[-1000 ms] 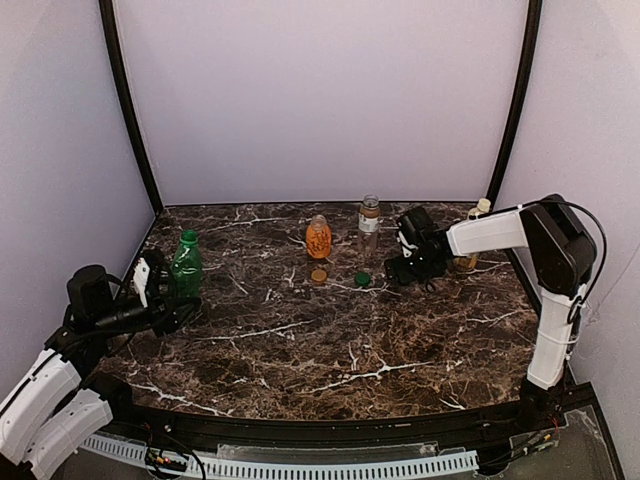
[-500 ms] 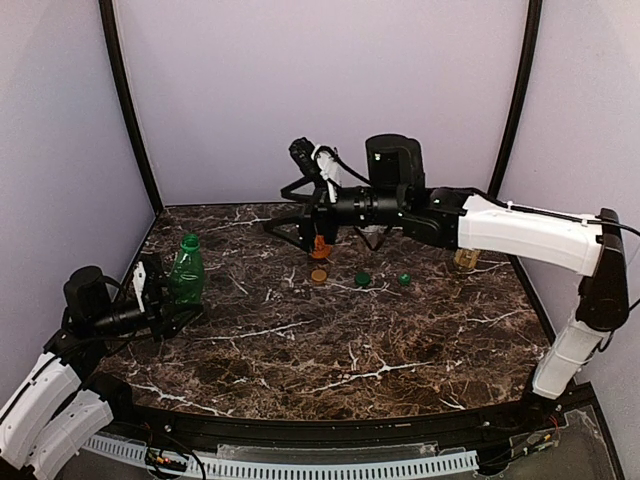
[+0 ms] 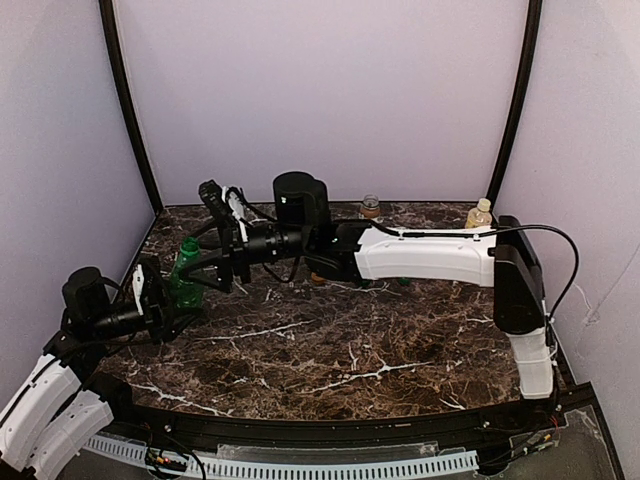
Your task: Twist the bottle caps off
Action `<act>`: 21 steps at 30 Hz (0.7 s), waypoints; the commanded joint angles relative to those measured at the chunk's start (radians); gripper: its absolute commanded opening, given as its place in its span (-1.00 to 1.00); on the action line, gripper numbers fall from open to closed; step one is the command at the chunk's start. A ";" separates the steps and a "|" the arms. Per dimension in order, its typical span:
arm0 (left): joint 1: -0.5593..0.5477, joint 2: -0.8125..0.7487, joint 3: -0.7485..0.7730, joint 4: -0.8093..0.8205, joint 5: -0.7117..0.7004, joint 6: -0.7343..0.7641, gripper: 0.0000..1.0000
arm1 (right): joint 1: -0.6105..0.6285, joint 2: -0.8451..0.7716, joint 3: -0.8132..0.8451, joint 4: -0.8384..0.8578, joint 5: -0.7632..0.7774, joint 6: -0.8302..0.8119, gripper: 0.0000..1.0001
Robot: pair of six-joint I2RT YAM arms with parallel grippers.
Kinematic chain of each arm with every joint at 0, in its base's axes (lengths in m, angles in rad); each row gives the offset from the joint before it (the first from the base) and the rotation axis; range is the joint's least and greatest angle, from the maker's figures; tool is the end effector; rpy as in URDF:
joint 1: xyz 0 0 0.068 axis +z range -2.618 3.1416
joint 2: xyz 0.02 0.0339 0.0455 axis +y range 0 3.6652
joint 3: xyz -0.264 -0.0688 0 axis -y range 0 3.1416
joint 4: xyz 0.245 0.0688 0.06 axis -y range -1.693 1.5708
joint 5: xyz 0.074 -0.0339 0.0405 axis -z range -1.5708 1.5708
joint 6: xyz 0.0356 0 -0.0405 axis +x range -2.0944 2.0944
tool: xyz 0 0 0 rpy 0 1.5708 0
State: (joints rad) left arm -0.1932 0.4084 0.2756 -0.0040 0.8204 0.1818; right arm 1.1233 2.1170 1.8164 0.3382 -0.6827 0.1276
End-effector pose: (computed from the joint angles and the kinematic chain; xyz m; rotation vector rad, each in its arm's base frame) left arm 0.1185 -0.0497 0.2320 0.8952 1.4606 -0.7046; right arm 0.2006 0.4699 0.3277 -1.3169 1.1540 1.4717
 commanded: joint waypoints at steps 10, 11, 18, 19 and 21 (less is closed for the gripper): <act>0.008 -0.010 -0.023 0.032 0.016 0.003 -0.99 | 0.012 0.104 0.144 -0.003 -0.010 0.165 -0.49; 0.008 -0.010 -0.023 0.032 0.014 0.003 -0.99 | 0.011 0.103 0.142 -0.013 -0.009 0.155 -0.62; 0.010 -0.010 -0.023 0.039 0.011 -0.007 -0.99 | -0.004 0.060 0.123 -0.095 0.007 0.093 -1.00; 0.010 -0.011 -0.023 0.040 0.009 -0.008 -0.99 | -0.009 0.047 0.114 -0.098 0.005 0.086 -1.00; 0.011 -0.011 -0.023 0.041 0.000 -0.009 -0.69 | -0.016 0.030 0.105 -0.106 -0.007 0.074 -1.00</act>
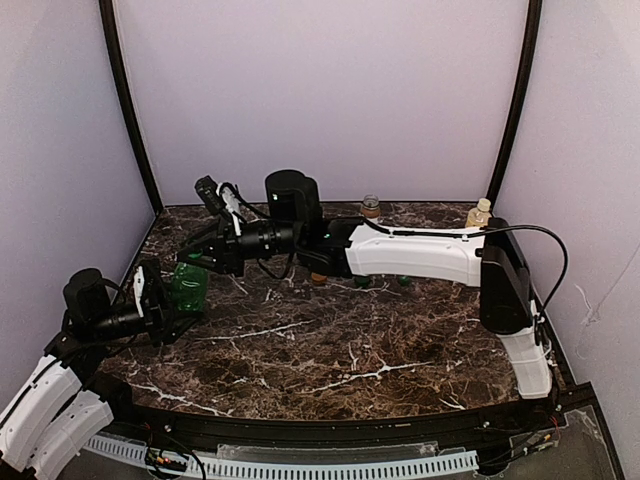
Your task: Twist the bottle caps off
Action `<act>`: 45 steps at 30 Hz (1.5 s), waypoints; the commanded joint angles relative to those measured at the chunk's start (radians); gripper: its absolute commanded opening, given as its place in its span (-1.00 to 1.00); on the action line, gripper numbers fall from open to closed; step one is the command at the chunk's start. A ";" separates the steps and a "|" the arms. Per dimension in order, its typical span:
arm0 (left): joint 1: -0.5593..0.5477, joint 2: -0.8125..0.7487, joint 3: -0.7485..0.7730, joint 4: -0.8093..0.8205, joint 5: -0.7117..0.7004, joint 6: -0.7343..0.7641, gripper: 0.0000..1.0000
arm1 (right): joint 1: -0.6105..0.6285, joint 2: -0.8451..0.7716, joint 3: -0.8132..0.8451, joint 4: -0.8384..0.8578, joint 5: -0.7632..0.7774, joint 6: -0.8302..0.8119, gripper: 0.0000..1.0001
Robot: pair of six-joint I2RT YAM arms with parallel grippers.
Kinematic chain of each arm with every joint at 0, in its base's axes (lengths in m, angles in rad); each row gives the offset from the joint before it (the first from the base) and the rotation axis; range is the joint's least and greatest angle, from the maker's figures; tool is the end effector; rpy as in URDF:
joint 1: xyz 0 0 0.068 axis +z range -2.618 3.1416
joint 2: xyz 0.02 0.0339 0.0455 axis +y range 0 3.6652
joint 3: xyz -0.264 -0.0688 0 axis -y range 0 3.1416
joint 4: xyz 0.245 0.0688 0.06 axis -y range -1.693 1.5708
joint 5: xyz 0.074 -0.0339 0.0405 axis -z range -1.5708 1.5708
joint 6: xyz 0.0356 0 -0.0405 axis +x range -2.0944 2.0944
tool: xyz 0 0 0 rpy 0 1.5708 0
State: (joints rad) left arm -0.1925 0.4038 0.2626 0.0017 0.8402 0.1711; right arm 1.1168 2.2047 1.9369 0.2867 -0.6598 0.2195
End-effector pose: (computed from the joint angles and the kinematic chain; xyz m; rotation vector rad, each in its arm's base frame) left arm 0.1177 -0.0499 0.2286 0.9005 1.4615 -0.7296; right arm 0.2131 0.4864 0.3212 -1.2603 1.2628 1.5163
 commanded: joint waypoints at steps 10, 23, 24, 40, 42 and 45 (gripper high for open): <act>0.009 -0.004 -0.015 0.037 -0.024 0.001 0.97 | -0.036 -0.145 -0.056 -0.134 -0.048 -0.105 -1.00; 0.012 -0.002 -0.016 0.039 -0.032 0.001 0.97 | -0.232 -0.475 -0.366 -0.798 0.302 -0.526 -1.00; 0.014 -0.001 -0.016 0.038 -0.033 0.000 0.97 | -0.268 -0.506 -0.419 -0.799 0.347 -0.524 -1.00; 0.066 0.030 -0.013 0.010 -0.041 0.025 0.98 | -0.686 -0.492 -0.777 0.027 0.750 -0.327 -1.00; 0.072 0.034 -0.013 0.009 -0.041 0.027 0.98 | -0.707 -0.443 -0.770 0.078 0.773 -0.302 -1.00; 0.079 0.038 -0.013 0.006 -0.040 0.031 0.98 | -0.728 -0.393 -0.759 0.120 0.794 -0.274 -1.00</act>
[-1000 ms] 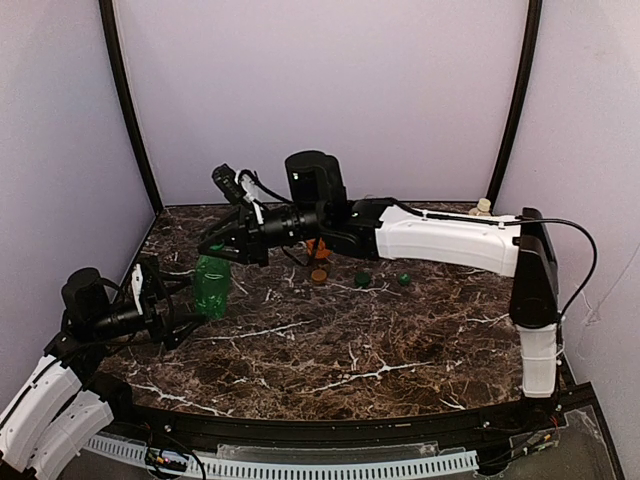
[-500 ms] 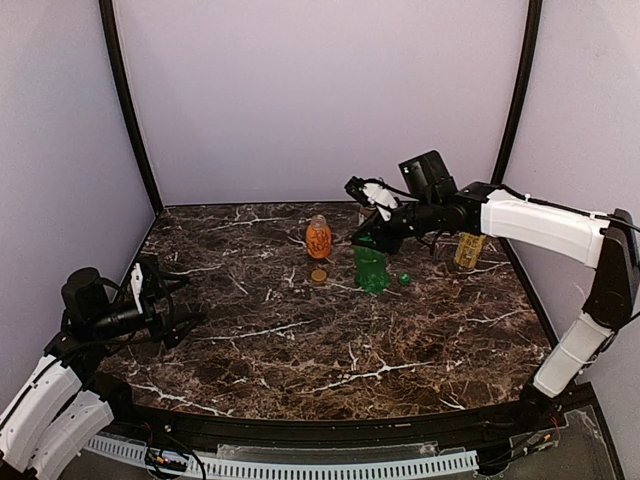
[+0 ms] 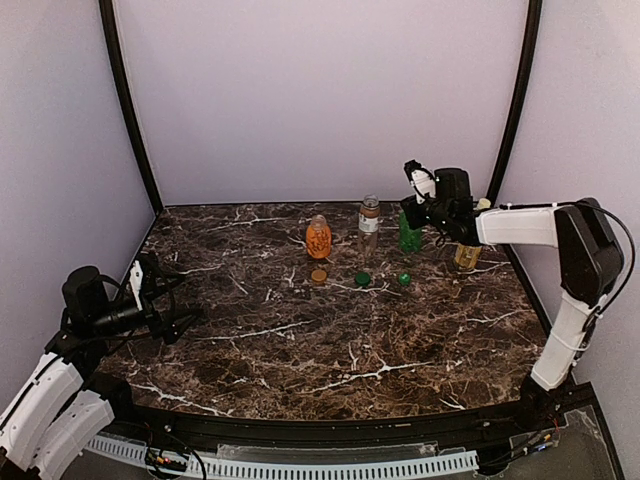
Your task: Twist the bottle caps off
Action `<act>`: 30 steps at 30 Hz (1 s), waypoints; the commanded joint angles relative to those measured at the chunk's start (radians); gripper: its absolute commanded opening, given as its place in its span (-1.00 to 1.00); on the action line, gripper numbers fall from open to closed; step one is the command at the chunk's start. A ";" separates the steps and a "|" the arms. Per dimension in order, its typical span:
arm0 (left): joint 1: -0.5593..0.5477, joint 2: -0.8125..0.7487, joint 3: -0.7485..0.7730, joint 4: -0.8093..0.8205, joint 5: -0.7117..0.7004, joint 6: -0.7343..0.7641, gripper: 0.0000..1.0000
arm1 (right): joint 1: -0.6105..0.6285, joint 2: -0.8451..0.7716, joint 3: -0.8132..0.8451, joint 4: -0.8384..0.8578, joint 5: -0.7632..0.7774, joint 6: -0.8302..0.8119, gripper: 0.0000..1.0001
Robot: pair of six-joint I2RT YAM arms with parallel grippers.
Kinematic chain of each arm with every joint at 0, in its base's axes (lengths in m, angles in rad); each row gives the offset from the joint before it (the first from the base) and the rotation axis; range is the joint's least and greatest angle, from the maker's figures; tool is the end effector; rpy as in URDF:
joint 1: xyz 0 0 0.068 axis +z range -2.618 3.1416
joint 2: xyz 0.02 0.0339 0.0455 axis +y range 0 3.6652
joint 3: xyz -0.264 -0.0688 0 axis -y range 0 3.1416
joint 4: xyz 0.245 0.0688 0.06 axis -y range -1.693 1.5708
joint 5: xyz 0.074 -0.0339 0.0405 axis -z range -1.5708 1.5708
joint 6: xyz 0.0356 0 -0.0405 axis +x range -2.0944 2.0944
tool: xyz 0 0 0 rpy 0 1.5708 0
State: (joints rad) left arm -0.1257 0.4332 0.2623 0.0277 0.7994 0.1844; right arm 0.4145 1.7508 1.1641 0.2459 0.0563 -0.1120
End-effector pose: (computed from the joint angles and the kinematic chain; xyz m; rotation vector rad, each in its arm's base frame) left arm 0.1256 -0.0416 0.2277 0.8289 1.4966 -0.6376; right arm 0.3740 0.1624 0.2510 -0.4612 1.8575 0.1504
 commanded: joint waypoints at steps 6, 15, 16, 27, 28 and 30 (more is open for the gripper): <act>0.015 0.019 -0.015 -0.015 0.003 0.018 0.97 | -0.043 0.117 -0.012 0.243 0.070 0.088 -1.00; 0.016 0.019 -0.017 -0.009 0.001 0.014 0.97 | -0.054 0.114 -0.084 0.257 0.070 0.134 -1.00; 0.016 0.020 -0.017 -0.009 0.001 0.014 0.97 | -0.054 0.113 -0.091 0.260 0.069 0.133 -1.00; 0.020 0.018 -0.017 -0.008 0.000 0.013 0.97 | -0.054 0.117 -0.084 0.212 0.049 0.144 -0.47; 0.019 0.017 -0.018 -0.007 0.001 0.013 0.97 | -0.054 0.112 -0.082 0.209 0.053 0.145 -0.28; 0.020 0.017 -0.018 -0.006 0.002 0.012 0.98 | -0.054 0.107 -0.074 0.196 0.056 0.142 0.02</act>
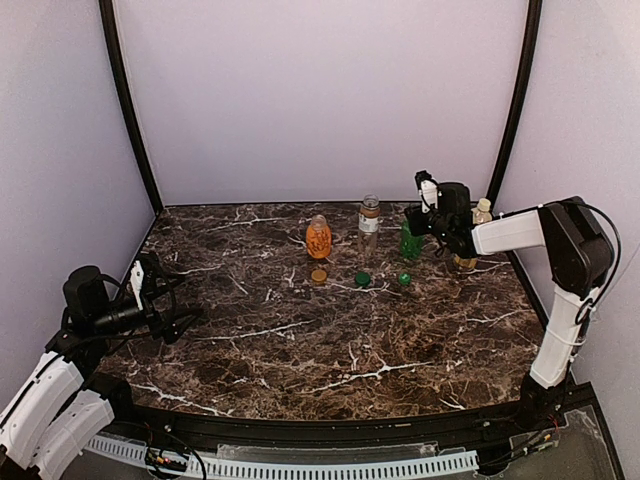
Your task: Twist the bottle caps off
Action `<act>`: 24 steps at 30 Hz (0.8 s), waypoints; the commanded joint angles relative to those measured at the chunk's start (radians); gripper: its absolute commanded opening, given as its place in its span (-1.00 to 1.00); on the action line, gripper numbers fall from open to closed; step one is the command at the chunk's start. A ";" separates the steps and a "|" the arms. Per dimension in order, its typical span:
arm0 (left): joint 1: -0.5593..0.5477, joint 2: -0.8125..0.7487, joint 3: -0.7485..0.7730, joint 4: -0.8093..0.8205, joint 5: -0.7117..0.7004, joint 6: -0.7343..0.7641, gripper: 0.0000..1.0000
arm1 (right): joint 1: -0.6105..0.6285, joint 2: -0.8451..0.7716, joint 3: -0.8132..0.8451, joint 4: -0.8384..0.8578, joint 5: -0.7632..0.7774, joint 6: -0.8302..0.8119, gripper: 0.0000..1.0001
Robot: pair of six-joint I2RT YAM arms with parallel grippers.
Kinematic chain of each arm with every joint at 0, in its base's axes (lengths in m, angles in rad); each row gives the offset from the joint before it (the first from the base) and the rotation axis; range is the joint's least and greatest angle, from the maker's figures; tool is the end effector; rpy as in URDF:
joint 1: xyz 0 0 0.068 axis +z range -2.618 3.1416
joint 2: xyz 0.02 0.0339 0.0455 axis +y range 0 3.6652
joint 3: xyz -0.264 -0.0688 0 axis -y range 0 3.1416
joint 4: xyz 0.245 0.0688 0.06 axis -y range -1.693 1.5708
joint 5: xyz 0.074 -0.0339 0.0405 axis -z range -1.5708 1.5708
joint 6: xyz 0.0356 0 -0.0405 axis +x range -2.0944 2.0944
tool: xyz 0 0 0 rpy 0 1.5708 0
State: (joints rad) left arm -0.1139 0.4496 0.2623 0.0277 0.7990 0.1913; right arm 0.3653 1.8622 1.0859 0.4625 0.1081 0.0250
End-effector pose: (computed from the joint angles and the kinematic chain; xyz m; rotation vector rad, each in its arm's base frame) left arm 0.1279 -0.0403 0.2259 0.8222 1.5127 -0.6301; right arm 0.3906 0.1453 0.2038 -0.2461 1.8699 0.1656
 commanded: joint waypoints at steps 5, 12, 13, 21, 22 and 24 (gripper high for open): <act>0.009 0.000 -0.018 -0.004 0.005 0.004 0.97 | -0.006 -0.020 0.031 -0.051 0.011 -0.010 0.47; 0.012 -0.002 -0.020 0.000 0.007 0.001 0.97 | -0.004 -0.079 0.096 -0.149 0.002 -0.034 0.97; 0.011 -0.002 -0.020 0.000 0.007 0.000 0.97 | -0.006 -0.091 0.116 -0.179 -0.001 -0.042 0.97; 0.011 -0.010 -0.020 0.002 0.015 -0.001 0.97 | -0.006 -0.179 0.420 -0.716 -0.130 -0.119 0.97; 0.012 -0.010 -0.020 0.002 0.015 -0.002 0.97 | -0.008 -0.175 0.476 -0.817 -0.083 -0.115 0.97; 0.012 -0.014 -0.020 0.002 0.016 -0.003 0.97 | -0.020 -0.169 0.577 -1.006 0.067 -0.082 0.97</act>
State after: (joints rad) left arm -0.1081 0.4469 0.2600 0.0284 0.8005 0.1909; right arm 0.3649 1.7180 1.5043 -0.1280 0.0391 -0.0608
